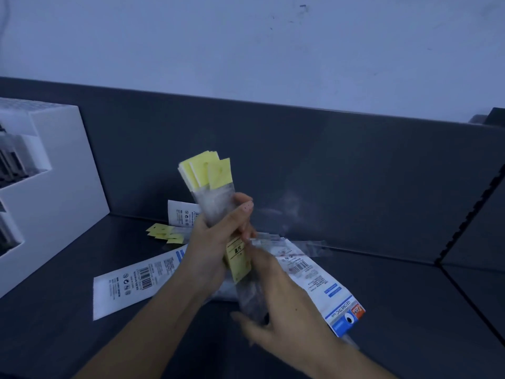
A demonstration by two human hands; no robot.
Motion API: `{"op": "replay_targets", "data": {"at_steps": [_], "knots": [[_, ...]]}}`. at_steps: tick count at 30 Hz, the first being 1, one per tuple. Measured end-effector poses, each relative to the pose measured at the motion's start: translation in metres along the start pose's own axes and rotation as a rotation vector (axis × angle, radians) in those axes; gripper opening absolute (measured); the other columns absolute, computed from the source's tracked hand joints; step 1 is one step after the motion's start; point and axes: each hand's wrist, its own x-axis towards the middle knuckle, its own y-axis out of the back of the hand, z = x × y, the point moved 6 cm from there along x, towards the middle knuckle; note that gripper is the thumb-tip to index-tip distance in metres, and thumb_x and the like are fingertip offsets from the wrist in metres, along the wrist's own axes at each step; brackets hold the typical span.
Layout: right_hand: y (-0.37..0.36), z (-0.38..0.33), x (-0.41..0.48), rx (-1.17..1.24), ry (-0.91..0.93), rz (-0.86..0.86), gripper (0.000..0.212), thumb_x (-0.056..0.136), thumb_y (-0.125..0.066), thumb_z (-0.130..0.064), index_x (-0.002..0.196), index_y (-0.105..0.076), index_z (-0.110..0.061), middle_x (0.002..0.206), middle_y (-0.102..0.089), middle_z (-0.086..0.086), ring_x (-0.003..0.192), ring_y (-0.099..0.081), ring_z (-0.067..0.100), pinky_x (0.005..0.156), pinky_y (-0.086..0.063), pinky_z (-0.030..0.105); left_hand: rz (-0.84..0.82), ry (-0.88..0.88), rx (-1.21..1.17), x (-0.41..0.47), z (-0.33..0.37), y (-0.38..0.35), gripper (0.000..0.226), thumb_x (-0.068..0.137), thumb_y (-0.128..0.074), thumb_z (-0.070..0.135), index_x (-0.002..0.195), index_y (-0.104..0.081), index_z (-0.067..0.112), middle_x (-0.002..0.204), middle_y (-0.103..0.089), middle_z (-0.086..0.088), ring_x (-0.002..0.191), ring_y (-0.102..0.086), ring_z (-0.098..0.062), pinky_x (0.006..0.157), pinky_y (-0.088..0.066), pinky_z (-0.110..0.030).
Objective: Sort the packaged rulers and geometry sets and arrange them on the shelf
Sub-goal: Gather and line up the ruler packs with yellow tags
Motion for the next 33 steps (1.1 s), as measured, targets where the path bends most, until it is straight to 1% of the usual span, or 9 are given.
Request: {"op": "replay_targets", "data": {"at_steps": [3,6,12,17,19,22,25,30,33], "knots": [[-0.013,0.024,0.0,0.476,-0.243,-0.04,0.069,0.075,-0.074,-0.025,0.122,-0.029,-0.046,0.112,-0.058,-0.028,0.106,-0.057,-0.003,0.093,-0.049,0.026,-0.147,-0.026,0.017,-0.003,0.011,-0.005,0.006,0.073,-0.066,0.015,0.078,-0.067,0.014,0.055,-0.053,-0.002,0.051,-0.052,-0.014,0.06,-0.052,-0.026],[-0.03,0.033,0.002,0.522,-0.325,-0.143,0.047,0.073,-0.078,-0.019,0.108,-0.051,-0.037,0.099,-0.067,-0.018,0.097,-0.061,-0.003,0.091,-0.048,0.024,-0.233,-0.011,0.12,-0.009,0.01,-0.004,0.019,0.063,-0.071,0.023,0.082,-0.071,0.019,0.065,-0.061,-0.004,0.063,-0.06,-0.016,0.064,-0.053,-0.026],[-0.033,0.022,0.003,0.619,-0.358,-0.24,0.037,0.074,-0.068,-0.012,0.103,-0.056,-0.031,0.075,-0.06,0.011,0.067,-0.057,0.016,0.063,-0.048,0.032,-0.02,0.022,-0.073,0.001,0.015,0.008,0.011,0.074,-0.061,0.015,0.064,-0.058,0.016,0.048,-0.039,0.002,0.043,-0.041,-0.011,0.052,-0.043,-0.022],[0.001,0.04,-0.007,0.695,-0.541,-0.403,0.038,0.069,-0.074,-0.038,0.097,-0.056,-0.021,0.065,-0.063,-0.003,0.051,-0.059,0.016,0.043,-0.045,0.025,0.266,0.184,-0.381,0.025,0.008,0.023,0.029,0.091,-0.05,0.025,0.064,-0.044,0.016,0.043,-0.033,0.005,0.038,-0.034,-0.007,0.055,-0.032,-0.02],[0.015,0.048,-0.017,0.87,-0.713,-0.259,0.038,0.07,-0.071,-0.047,0.092,-0.061,-0.017,0.06,-0.061,0.002,0.041,-0.053,0.015,0.035,-0.035,0.018,0.327,0.232,-0.459,0.032,-0.002,0.023,0.03,0.092,-0.049,0.026,0.065,-0.043,0.016,0.044,-0.035,0.005,0.039,-0.037,-0.008,0.052,-0.037,-0.02],[0.025,0.067,-0.037,1.21,-1.016,0.293,0.03,0.084,-0.058,-0.039,0.073,-0.056,-0.012,0.044,-0.048,0.001,0.029,-0.03,0.009,0.035,-0.016,0.014,0.307,0.342,-0.503,0.027,-0.03,-0.002,0.029,0.092,-0.052,0.024,0.066,-0.046,0.014,0.052,-0.042,0.0,0.054,-0.045,-0.014,0.071,-0.048,-0.029],[0.039,0.087,-0.056,1.295,-1.106,0.729,0.029,0.087,-0.051,-0.034,0.067,-0.046,-0.013,0.044,-0.046,0.0,0.033,-0.032,0.012,0.037,-0.018,0.016,0.199,0.454,-0.476,0.009,-0.058,-0.047,0.029,0.091,-0.055,0.027,0.067,-0.051,0.012,0.058,-0.052,-0.002,0.069,-0.059,-0.017,0.086,-0.05,-0.033],[0.089,0.121,-0.098,1.195,-1.092,0.746,0.018,0.091,-0.052,-0.028,0.085,-0.051,-0.012,0.059,-0.047,0.004,0.036,-0.035,0.013,0.032,-0.017,0.015,0.027,0.519,-0.215,-0.012,-0.087,-0.1,0.014,0.087,-0.055,0.026,0.078,-0.058,0.015,0.086,-0.072,-0.009,0.101,-0.067,-0.018,0.095,-0.045,-0.035],[0.133,0.158,-0.136,1.011,-1.103,0.679,0.017,0.094,-0.053,-0.023,0.082,-0.048,-0.012,0.058,-0.046,0.004,0.034,-0.034,0.011,0.032,-0.018,0.015,-0.017,0.6,-0.002,-0.016,-0.111,-0.12,0.019,0.082,-0.059,0.015,0.097,-0.068,0.007,0.101,-0.072,-0.012,0.101,-0.065,-0.021,0.079,-0.057,-0.034]]}}
